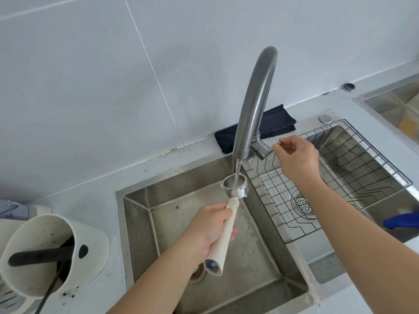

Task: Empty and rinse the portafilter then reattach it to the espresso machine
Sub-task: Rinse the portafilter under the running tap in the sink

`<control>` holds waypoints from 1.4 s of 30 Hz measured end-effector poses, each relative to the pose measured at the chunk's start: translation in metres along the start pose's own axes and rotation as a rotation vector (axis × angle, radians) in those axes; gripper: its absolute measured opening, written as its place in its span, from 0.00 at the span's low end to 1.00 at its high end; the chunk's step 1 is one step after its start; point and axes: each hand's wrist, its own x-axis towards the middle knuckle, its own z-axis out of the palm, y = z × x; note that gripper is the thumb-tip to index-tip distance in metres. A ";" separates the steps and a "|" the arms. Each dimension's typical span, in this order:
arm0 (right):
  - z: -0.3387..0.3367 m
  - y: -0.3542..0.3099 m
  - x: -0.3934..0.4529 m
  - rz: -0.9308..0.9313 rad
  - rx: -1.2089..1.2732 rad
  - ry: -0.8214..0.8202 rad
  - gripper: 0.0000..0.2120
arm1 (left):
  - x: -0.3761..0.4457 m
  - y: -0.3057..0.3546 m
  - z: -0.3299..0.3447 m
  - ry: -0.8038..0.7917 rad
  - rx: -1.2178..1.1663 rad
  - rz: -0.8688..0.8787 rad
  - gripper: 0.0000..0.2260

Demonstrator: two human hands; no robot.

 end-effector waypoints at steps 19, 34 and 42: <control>0.000 0.002 -0.005 -0.009 0.043 -0.006 0.12 | -0.019 -0.002 -0.030 0.049 0.220 0.139 0.15; -0.004 0.007 0.003 0.039 0.143 -0.033 0.10 | -0.023 -0.001 -0.044 0.068 0.256 0.260 0.18; -0.003 0.006 0.004 0.058 0.156 -0.031 0.11 | -0.021 0.004 -0.055 0.250 0.477 0.470 0.22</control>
